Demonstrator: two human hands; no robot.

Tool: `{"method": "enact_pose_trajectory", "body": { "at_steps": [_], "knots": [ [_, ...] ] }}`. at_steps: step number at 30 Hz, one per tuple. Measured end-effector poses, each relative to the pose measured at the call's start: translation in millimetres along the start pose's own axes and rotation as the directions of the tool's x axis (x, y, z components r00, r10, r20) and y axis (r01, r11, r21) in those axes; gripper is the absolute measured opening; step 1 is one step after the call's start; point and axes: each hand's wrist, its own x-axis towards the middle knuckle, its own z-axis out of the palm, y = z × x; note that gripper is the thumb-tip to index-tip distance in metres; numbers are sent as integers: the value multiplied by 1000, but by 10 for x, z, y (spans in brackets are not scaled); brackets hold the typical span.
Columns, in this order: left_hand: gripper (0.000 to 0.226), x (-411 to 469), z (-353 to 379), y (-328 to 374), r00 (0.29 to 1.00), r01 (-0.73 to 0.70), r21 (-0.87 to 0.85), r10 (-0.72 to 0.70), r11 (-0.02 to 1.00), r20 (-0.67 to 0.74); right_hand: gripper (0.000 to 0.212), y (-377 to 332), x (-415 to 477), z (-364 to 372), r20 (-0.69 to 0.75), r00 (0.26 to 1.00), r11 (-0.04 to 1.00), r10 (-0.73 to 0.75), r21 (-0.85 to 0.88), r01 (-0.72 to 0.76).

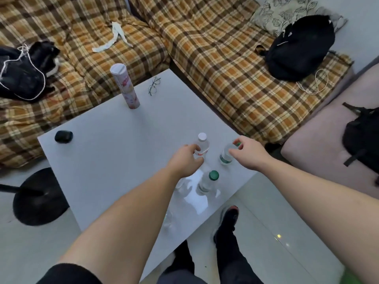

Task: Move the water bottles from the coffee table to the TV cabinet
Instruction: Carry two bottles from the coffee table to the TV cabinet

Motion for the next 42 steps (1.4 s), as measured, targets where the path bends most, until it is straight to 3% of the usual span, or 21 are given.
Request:
{"method": "enact_pose_trajectory", "body": {
  "at_steps": [6, 11, 14, 19, 25, 32, 42],
  "knots": [
    [42, 339, 110, 175, 992, 114, -11, -115, 993, -52, 45, 195, 622, -129, 4, 998, 982, -68, -178, 67],
    [58, 687, 137, 317, 986, 141, 14, -139, 990, -92, 48, 346, 993, -113, 167, 978, 963, -124, -218, 160],
    [62, 897, 201, 389, 986, 163, 75, -160, 984, -39, 49, 446, 1102, -74, 284, 947, 951, -151, -220, 218],
    [45, 1061, 386, 386, 980, 197, 183, -201, 963, 4, 37, 554, 1259, -16, 328, 920, 919, -213, -253, 303],
    [31, 1071, 455, 326, 968, 233, 99, -221, 968, -118, 30, 608, 1376, 87, 249, 935, 923, -253, -227, 310],
    [32, 1046, 347, 316, 974, 205, 114, -192, 972, -118, 26, 755, 1330, -45, 165, 964, 967, -206, -117, 227],
    [32, 941, 165, 478, 998, -69, 226, 70, 972, -1, 21, 928, 744, -480, -65, 995, 985, -80, -158, 69]
  ]
}}
